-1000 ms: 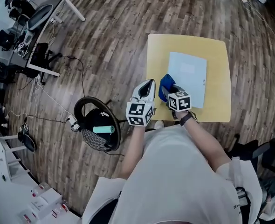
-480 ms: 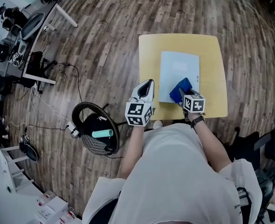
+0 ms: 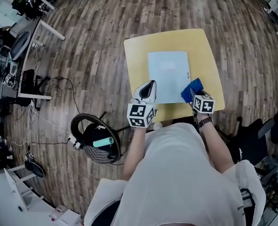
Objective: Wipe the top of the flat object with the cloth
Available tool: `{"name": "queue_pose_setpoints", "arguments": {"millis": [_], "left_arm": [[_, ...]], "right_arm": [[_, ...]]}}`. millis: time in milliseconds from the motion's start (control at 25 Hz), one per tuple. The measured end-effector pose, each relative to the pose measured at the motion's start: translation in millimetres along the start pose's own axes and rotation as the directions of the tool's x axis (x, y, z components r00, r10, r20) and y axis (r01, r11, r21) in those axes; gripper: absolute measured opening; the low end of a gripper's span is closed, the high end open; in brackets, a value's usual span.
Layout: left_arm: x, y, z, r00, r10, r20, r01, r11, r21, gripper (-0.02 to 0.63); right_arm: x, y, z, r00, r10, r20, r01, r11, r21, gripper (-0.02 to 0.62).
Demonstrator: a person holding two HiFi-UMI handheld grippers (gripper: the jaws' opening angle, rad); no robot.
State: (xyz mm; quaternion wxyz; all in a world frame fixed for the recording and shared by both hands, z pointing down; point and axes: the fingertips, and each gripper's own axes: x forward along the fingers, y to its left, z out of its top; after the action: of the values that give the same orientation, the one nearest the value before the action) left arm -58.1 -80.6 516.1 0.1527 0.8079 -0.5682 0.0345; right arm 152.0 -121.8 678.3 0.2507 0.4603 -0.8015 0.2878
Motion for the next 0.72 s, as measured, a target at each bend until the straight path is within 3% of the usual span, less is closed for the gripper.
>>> {"name": "queue_pose_setpoints", "arguments": {"millis": [120, 280, 520, 640, 720], "left_arm": [[-5, 2, 1, 1.0, 0.021, 0.002, -0.021, 1.0, 0.012, 0.009], [-29, 26, 0, 0.994, 0.105, 0.006, -0.105, 0.994, 0.002, 0.009], [-74, 70, -9, 0.965, 0.261, 0.007, -0.26, 0.964, -0.06, 0.009], [-94, 82, -11, 0.953, 0.302, 0.014, -0.3, 0.951, -0.076, 0.009], [-105, 87, -12, 0.948, 0.318, 0.015, -0.316, 0.945, -0.081, 0.009]], "right_arm": [[0, 12, 13, 0.999, 0.036, 0.026, -0.037, 0.999, 0.03, 0.063], [3, 77, 35, 0.981, 0.185, 0.053, -0.184, 0.983, -0.016, 0.063], [13, 215, 30, 0.89, 0.456, -0.011, -0.455, 0.886, -0.087, 0.063], [28, 259, 11, 0.853, 0.516, -0.074, -0.522, 0.844, -0.127, 0.063], [42, 274, -4, 0.845, 0.52, -0.127, -0.534, 0.834, -0.138, 0.063]]}}
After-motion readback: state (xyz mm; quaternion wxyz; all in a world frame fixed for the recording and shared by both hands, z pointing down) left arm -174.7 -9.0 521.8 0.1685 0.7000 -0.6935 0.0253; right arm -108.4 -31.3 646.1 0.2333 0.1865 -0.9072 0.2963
